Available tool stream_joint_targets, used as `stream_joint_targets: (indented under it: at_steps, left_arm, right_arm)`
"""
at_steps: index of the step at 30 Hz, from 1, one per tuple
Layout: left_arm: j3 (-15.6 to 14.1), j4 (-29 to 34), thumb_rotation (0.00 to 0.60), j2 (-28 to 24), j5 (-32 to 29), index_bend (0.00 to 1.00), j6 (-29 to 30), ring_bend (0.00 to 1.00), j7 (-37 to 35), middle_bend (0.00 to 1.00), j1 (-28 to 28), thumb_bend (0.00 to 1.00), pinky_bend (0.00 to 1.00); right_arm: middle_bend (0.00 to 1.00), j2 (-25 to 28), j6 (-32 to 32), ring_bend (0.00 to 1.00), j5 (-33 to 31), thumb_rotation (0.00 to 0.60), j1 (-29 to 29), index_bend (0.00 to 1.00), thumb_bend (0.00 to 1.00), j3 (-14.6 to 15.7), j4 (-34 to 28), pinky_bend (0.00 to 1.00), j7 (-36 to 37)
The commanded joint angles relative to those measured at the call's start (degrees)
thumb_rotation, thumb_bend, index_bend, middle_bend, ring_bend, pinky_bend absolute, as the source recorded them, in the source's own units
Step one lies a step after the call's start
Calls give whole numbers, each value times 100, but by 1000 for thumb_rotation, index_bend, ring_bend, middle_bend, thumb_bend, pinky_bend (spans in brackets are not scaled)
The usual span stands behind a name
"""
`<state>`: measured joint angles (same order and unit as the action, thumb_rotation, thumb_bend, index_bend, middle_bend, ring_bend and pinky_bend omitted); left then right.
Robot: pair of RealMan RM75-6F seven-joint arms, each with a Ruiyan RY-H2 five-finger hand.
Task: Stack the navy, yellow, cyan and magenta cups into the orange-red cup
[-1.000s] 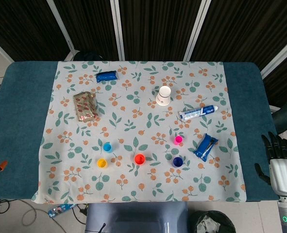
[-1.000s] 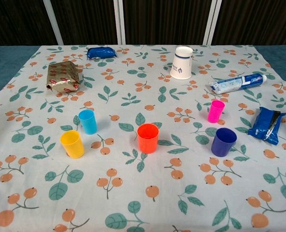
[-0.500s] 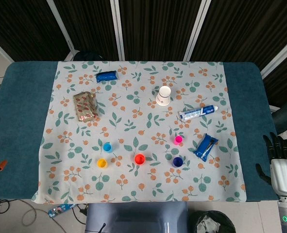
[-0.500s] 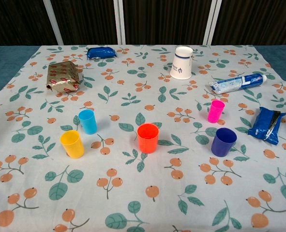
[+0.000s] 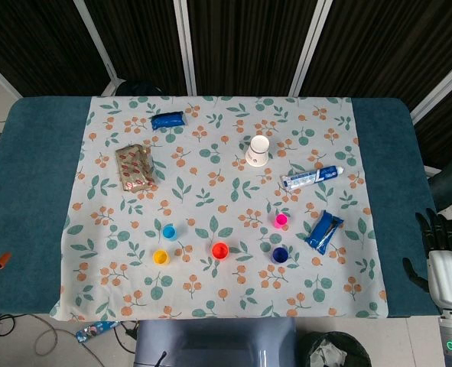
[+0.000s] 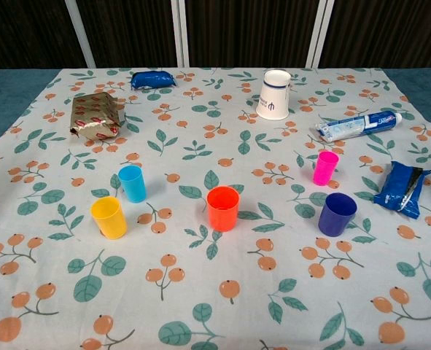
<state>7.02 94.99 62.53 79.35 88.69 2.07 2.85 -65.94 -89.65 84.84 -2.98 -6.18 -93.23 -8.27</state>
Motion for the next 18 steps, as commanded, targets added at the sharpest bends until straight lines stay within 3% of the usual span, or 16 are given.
stream_joint_targets:
  at_steps: [1, 8, 18]
  left_arm:
    - [-6, 2, 600, 3, 14, 38, -5, 0, -4, 0, 5, 77, 0]
    - [-34, -6, 600, 22, 103, 38, -19, 0, -49, 0, 25, 77, 0]
    - [15, 20, 600, -25, 34, 38, 49, 0, -139, 0, -18, 77, 0]
  right_arm:
    - [0, 2, -6, 25, -7, 600, 3, 0, 388, -5, -2, 93, -1]
    - [0, 52, 71, 25, 28, 600, 5, 21, 388, 56, -118, 93, 61]
    - [0, 228, 823, 25, 619, 600, -434, 90, 388, 320, -523, 93, 563]
